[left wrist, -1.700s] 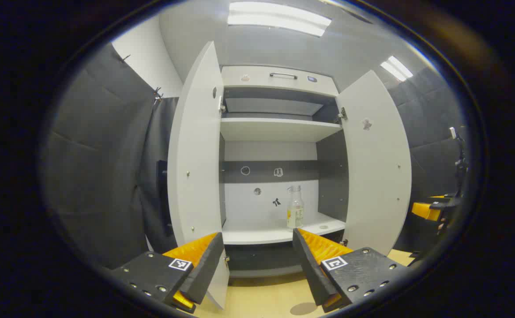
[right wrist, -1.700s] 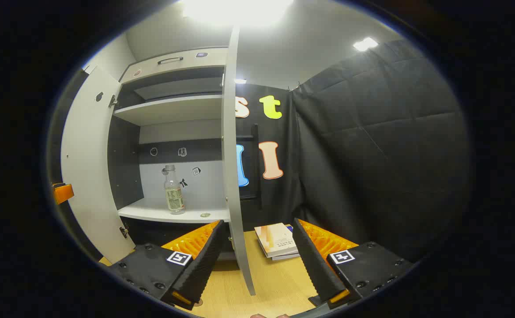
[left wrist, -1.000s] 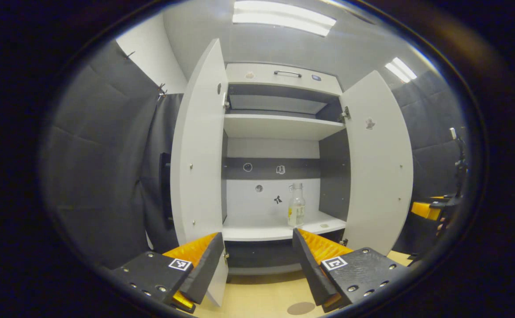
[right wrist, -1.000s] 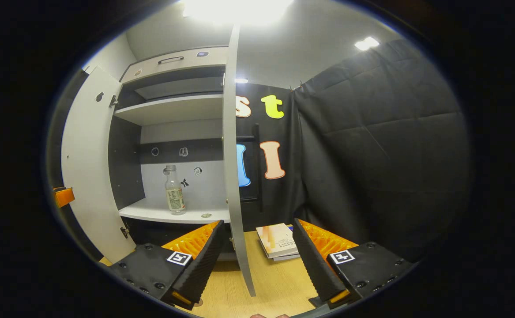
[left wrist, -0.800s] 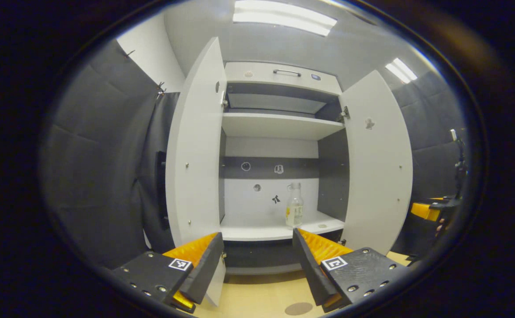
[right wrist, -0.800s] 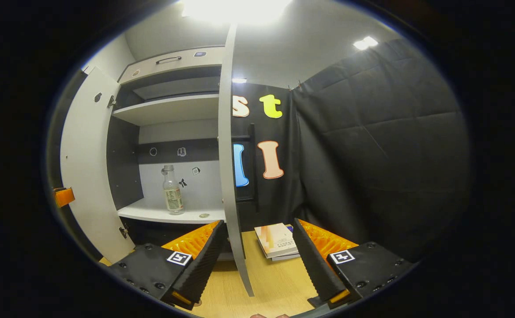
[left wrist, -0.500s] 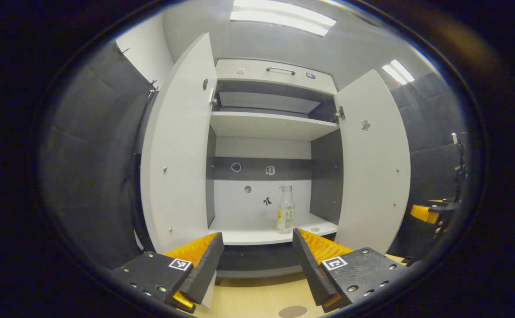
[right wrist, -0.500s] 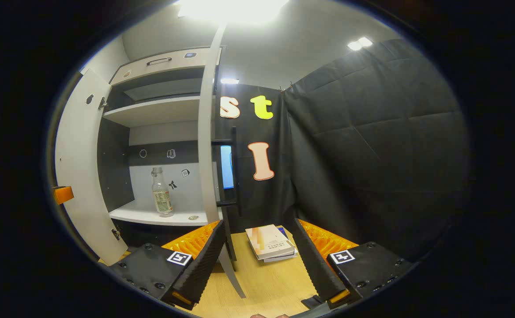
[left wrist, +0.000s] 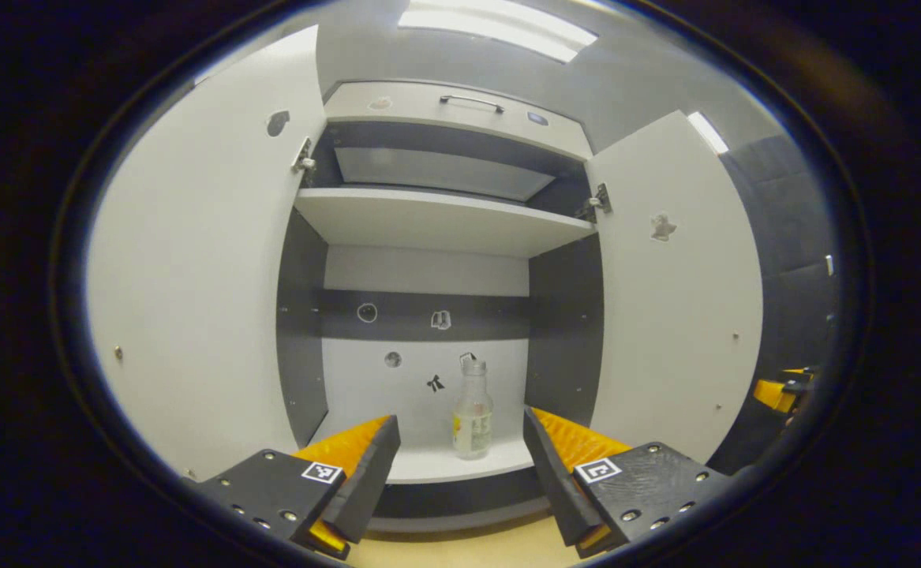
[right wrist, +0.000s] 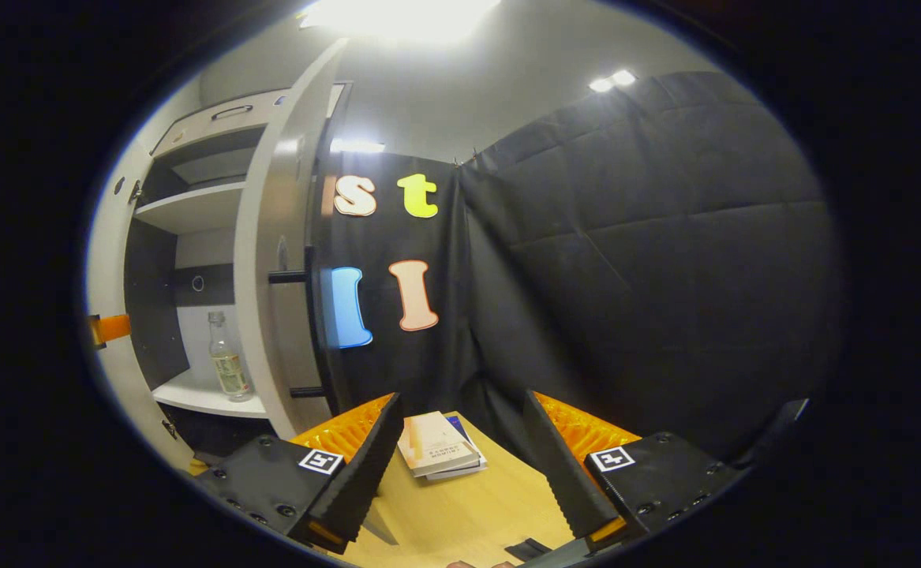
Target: Grasp the bottle in the cabinet with the left hand and place it on the coaster, then close the right door with the right hand and the left door with the left hand.
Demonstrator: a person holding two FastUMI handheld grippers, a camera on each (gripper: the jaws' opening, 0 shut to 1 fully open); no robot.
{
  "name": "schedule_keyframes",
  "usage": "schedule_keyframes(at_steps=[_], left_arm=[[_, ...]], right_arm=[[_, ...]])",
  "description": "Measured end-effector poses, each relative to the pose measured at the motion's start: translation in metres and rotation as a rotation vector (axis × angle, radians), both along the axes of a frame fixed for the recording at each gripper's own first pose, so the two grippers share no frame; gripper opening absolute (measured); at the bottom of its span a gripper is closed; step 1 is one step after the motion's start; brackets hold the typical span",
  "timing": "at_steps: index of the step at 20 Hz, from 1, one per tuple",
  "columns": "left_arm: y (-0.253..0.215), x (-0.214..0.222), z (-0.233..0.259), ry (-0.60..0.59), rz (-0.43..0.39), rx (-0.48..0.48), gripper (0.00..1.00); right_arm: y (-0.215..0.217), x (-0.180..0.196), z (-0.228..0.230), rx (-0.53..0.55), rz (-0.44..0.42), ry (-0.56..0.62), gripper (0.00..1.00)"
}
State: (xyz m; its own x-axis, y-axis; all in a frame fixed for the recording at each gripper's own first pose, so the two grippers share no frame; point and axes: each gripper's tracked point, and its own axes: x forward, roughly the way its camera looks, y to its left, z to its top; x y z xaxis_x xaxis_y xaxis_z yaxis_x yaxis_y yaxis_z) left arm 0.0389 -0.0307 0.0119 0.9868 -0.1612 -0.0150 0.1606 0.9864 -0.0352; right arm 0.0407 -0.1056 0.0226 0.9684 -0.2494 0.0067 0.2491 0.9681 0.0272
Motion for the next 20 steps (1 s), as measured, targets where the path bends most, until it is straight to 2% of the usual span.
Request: schedule_keyframes(at_steps=[16,20], left_arm=[[-0.007,0.011,-0.018,0.091,-0.035,0.018,0.91],[-0.013,0.008,-0.008,0.082,-0.062,0.034,0.90]], right_arm=[[-0.072,0.036,-0.031,0.059,-0.198,0.007,0.98],[-0.070,0.038,-0.040,0.065,-0.197,0.021,0.98]])
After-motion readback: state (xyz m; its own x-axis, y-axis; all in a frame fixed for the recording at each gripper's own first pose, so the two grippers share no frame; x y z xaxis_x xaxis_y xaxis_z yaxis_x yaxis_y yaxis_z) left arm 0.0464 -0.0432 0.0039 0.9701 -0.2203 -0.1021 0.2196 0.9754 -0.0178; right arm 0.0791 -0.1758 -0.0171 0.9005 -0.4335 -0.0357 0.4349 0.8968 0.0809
